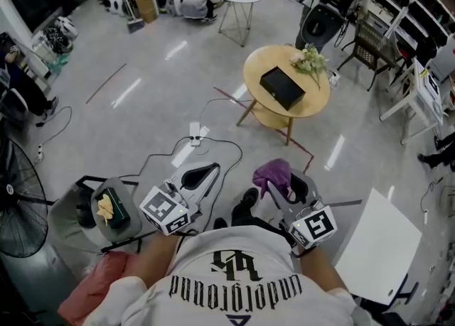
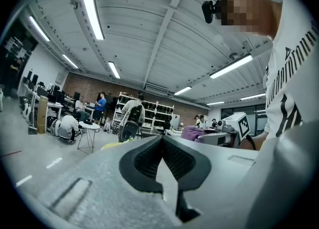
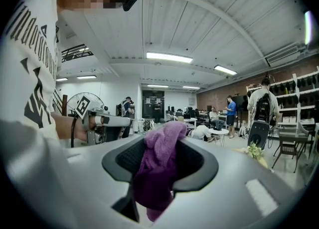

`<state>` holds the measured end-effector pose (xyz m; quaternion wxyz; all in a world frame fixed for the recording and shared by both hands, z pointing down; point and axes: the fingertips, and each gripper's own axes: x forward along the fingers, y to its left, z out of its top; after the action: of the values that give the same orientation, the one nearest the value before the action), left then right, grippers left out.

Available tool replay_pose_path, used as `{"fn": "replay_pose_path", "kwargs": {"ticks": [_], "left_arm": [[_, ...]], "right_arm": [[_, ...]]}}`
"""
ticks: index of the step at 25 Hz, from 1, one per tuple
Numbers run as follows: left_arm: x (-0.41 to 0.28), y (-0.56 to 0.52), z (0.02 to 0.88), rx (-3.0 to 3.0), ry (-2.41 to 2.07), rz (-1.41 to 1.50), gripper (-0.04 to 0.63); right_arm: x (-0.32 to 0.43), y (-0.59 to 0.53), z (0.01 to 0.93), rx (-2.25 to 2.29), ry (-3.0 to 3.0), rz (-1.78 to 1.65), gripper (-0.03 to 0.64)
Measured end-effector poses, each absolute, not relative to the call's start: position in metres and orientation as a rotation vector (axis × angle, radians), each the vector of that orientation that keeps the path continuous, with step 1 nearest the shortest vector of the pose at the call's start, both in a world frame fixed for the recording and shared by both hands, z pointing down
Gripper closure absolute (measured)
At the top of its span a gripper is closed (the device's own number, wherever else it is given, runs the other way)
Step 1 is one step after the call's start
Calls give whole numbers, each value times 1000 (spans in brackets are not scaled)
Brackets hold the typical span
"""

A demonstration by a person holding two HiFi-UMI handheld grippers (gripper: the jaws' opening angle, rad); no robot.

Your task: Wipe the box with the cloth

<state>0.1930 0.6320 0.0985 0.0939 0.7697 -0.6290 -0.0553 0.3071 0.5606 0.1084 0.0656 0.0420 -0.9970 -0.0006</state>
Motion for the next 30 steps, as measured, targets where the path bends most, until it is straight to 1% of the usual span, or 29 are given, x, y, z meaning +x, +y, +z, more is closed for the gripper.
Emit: {"fn": "replay_pose_path", "kwargs": {"ticks": [9, 17, 22, 30], "left_arm": [[162, 577, 117, 2250, -1881, -136, 593], [117, 492, 136, 2238, -1893, -141, 592], [99, 434, 136, 2239, -1898, -144, 592], [88, 364, 122, 2239, -1907, -138, 593]], "right_arm": [[272, 499, 134, 90, -3002, 60, 442], [223, 407, 158, 51, -2998, 76, 440], [203, 351, 155, 35, -3004, 68, 440], [195, 283, 141, 25, -3007, 63, 440]]}}
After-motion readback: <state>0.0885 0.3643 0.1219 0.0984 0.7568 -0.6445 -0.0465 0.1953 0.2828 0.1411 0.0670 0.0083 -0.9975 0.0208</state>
